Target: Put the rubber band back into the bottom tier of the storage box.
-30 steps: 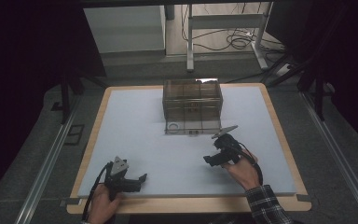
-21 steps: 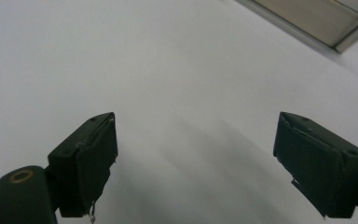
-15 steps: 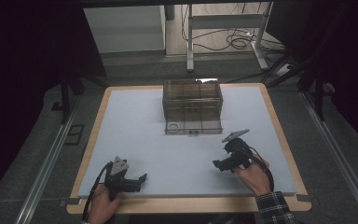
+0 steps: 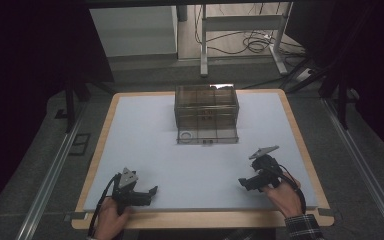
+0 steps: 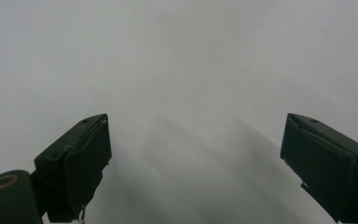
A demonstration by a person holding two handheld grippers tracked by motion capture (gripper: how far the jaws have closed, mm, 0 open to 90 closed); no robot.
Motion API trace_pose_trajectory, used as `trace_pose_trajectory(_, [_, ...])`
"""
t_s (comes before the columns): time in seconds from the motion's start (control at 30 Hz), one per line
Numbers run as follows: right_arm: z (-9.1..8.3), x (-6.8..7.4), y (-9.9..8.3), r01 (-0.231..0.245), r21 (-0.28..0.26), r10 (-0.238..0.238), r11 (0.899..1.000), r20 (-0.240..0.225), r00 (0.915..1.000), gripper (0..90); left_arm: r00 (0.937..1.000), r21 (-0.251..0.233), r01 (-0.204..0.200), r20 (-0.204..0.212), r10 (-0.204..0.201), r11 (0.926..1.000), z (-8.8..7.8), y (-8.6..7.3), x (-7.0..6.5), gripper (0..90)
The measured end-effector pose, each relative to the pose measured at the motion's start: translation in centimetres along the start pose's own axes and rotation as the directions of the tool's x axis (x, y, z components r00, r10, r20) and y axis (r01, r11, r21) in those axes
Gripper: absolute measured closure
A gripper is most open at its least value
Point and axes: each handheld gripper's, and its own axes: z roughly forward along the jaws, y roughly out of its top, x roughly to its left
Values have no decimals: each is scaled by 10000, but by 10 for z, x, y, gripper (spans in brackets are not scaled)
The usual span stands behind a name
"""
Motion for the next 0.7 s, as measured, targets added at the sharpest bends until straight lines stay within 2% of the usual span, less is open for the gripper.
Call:
trace_pose_trajectory(0.27, [-1,-6,-17,-125,321,121,9994,151,9998,76,10000,-4,3,-1,-3,10000,0,0,0,0])
trace_pose_trajectory(0.4, [1,-6,-22,-9,442,-4,9990,286,9996,71,10000,-6,-2,-5,2,10000,0,0,0,0])
trace_pose_trajectory(0.53, [2,-3,-24,163,383,-181,9991,455,9988,62,10000,32,-41,-6,41,10000,0,0,0,0])
trace_pose_trajectory(0.7, [2,-3,-26,112,184,-119,9998,402,9991,59,10000,36,-52,-8,52,10000,0,0,0,0])
